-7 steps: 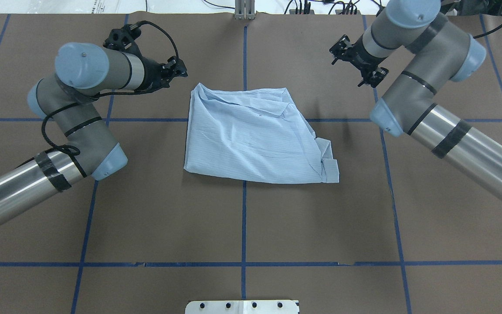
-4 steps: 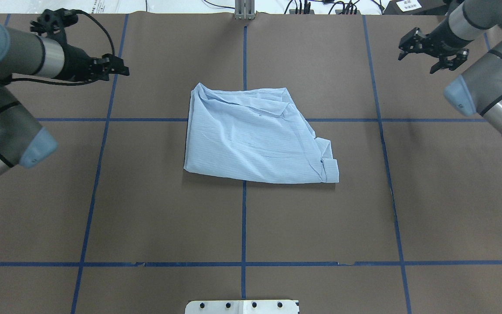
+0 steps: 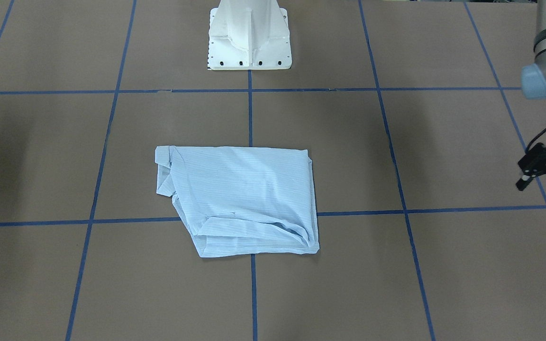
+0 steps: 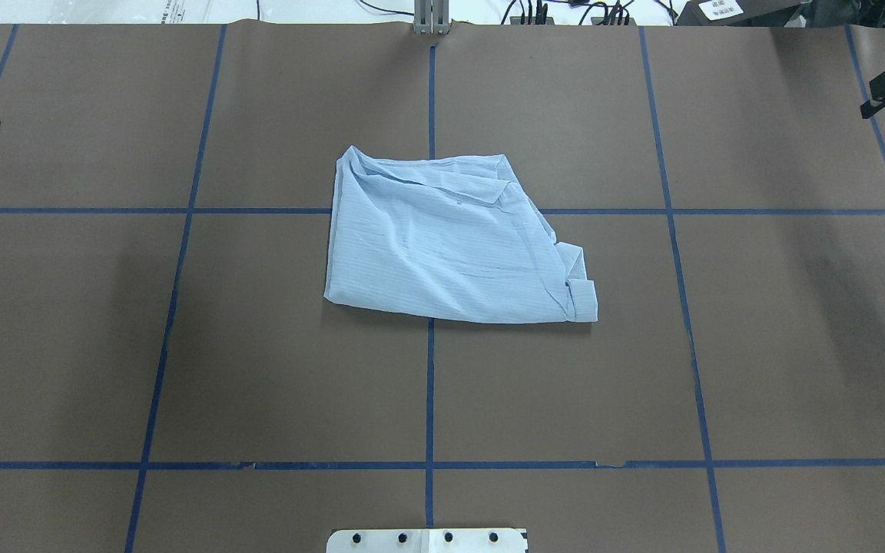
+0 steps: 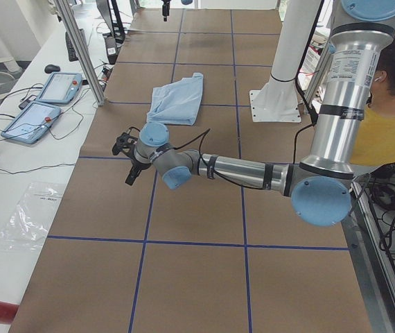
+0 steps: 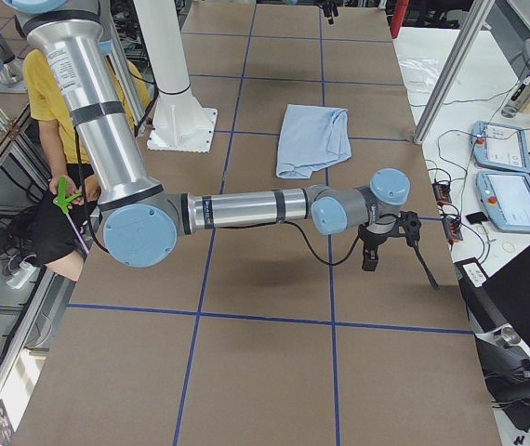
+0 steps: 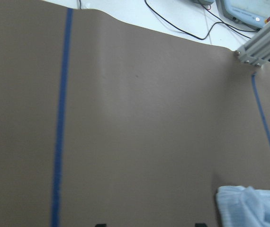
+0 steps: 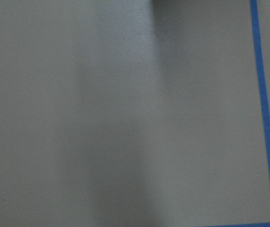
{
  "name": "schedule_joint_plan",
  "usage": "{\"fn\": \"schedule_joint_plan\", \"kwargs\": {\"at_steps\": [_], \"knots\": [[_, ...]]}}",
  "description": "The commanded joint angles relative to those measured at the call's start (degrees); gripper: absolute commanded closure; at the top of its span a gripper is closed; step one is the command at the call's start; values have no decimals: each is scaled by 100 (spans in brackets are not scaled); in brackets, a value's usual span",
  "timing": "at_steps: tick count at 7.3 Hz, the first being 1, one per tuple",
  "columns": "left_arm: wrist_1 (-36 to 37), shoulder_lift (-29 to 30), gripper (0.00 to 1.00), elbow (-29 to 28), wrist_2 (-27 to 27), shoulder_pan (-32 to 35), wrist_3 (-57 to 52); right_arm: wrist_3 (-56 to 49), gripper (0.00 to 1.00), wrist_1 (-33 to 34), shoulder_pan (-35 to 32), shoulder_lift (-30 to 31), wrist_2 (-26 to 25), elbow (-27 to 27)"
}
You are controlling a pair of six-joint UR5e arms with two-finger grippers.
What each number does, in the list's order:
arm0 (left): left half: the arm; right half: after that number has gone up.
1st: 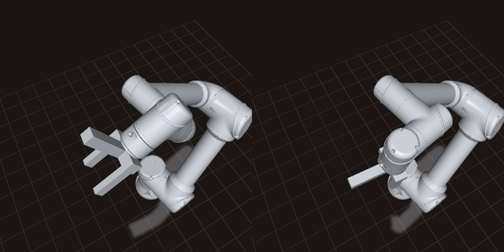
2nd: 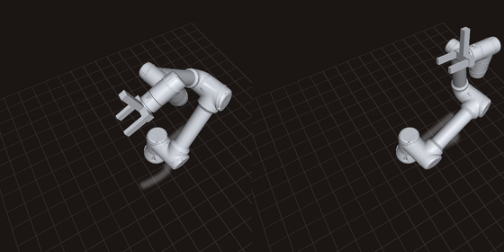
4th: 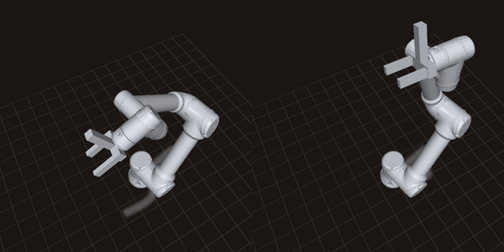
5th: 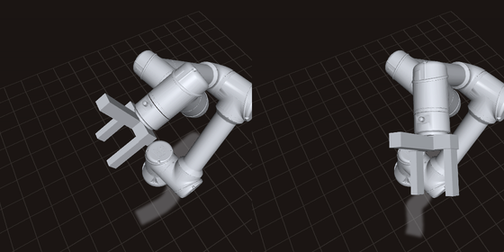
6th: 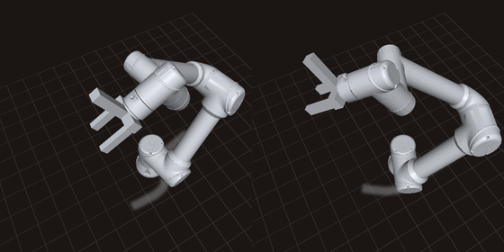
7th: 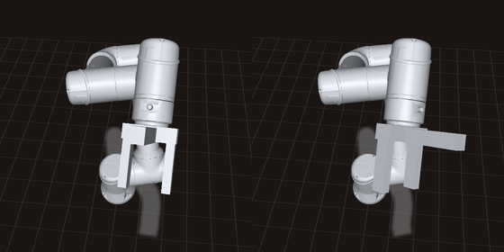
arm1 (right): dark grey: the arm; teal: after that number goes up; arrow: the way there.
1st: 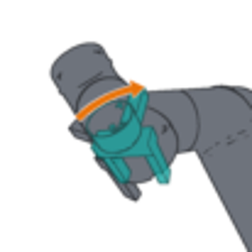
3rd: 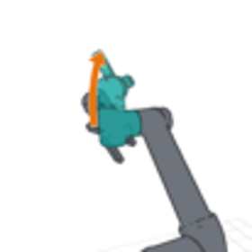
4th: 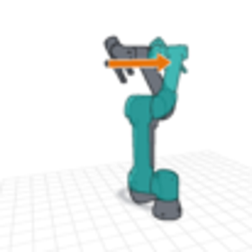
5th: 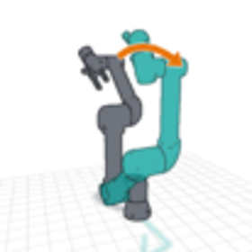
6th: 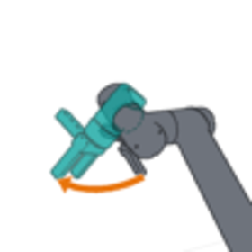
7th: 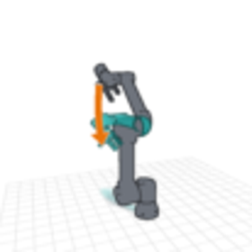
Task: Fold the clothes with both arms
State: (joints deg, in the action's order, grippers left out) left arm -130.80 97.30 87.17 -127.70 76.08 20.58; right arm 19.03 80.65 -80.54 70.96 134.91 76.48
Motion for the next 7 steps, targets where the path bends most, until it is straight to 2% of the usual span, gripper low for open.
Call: {"fn": "schedule_joint_plan", "kwargs": {"at_steps": [1, 2, 3, 4, 5, 6, 7], "knots": [[1516, -141, 0, 80, -281, 940, -2459, -1075, 0, 644, -278, 145, 35, 42], [1792, -184, 0, 106, -281, 1031, -2802, -1077, 0, 654, -478, 294, 70, 147], [2160, -289, 0, 446, -334, 1215, -2805, -1077, 0, 654, -532, 565, 61, 400], [2895, -195, 0, 789, -395, 1225, -2797, -1077, 0, 663, -542, 602, 44, 437], [3267, -298, 0, 1132, -396, 1234, -2797, -1077, 0, 724, -411, 611, 44, 464], [3280, -325, 0, 1266, -404, 1234, -2770, -1085, 0, 924, -358, 603, 44, 534], [3228, -334, 0, 1154, -422, 1225, -2631, -1085, 0, 1161, -79, 594, 26, 821]]}}
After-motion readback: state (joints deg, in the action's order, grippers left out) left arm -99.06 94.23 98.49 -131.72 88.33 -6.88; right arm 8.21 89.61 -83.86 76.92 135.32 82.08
